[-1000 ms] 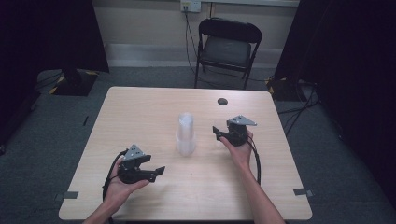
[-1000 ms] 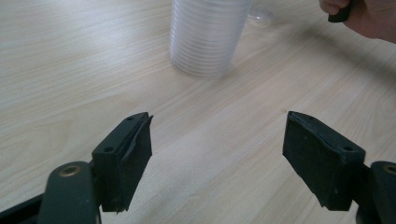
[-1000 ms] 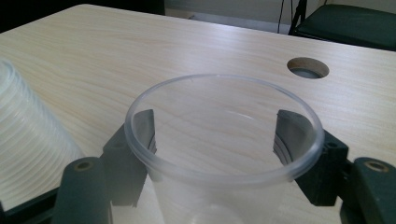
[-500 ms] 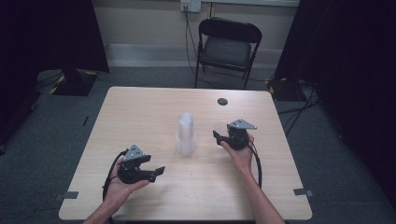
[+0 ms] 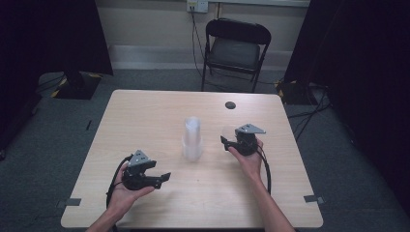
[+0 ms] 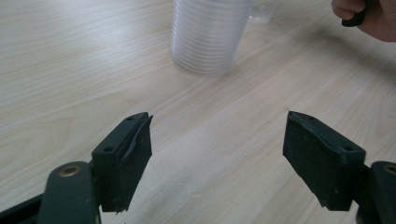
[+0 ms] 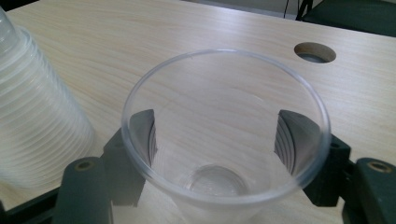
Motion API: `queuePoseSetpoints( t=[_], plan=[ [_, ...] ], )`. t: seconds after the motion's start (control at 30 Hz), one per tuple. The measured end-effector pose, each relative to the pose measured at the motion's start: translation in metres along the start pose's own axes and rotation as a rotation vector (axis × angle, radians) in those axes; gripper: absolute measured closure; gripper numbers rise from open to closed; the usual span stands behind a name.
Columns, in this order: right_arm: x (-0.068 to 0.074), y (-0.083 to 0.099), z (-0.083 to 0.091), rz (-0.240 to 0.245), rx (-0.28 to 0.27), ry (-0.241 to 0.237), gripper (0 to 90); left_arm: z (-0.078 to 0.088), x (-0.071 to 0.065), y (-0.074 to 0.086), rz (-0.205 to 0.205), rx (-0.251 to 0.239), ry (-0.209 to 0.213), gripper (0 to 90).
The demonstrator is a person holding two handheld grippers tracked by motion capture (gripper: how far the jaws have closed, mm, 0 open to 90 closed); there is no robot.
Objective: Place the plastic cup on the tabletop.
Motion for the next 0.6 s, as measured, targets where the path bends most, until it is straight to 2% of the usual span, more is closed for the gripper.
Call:
queuePoseSetpoints(
  t=[0.1, 0.23, 0.27, 0.33, 0.37, 0.6],
  plan=[
    [0.0, 0.003, -0.003, -0.01, 0.026, -0.005, 27.4, 0.0, 0.0, 0.0, 0.0, 0.003, 0.0, 23.7],
    [-0.002, 0.008, -0.006, -0.034, 0.034, -0.016, 24.6, 0.0, 0.001, 0.0, 0.006, -0.003, -0.001, 23.6],
    [-0.001, 0.009, -0.007, -0.05, 0.041, -0.035, 21.2, 0.001, 0.002, 0.0, 0.004, 0.002, -0.005, 23.6],
    [-0.001, 0.011, -0.007, -0.056, 0.053, -0.048, 20.1, 0.0, 0.002, 0.0, 0.01, 0.001, -0.002, 23.6],
    [-0.001, 0.013, -0.008, -0.079, 0.066, -0.064, 17.7, 0.0, 0.002, 0.001, 0.01, 0.005, -0.005, 23.3],
    [-0.004, 0.013, 0.0, -0.094, 0.066, -0.066, 15.2, 0.0, 0.005, 0.001, 0.016, 0.009, -0.014, 23.1]
  ],
)
Point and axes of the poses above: each handheld gripper's, and its own axes: z roughly backward along the jaws, y roughly out of its underside, x roughly to its left, the point moved 6 cm from there along -z, roughly forward along the jaws, and after that the axes turned 2 degrees about x, right-handed, at the moved point
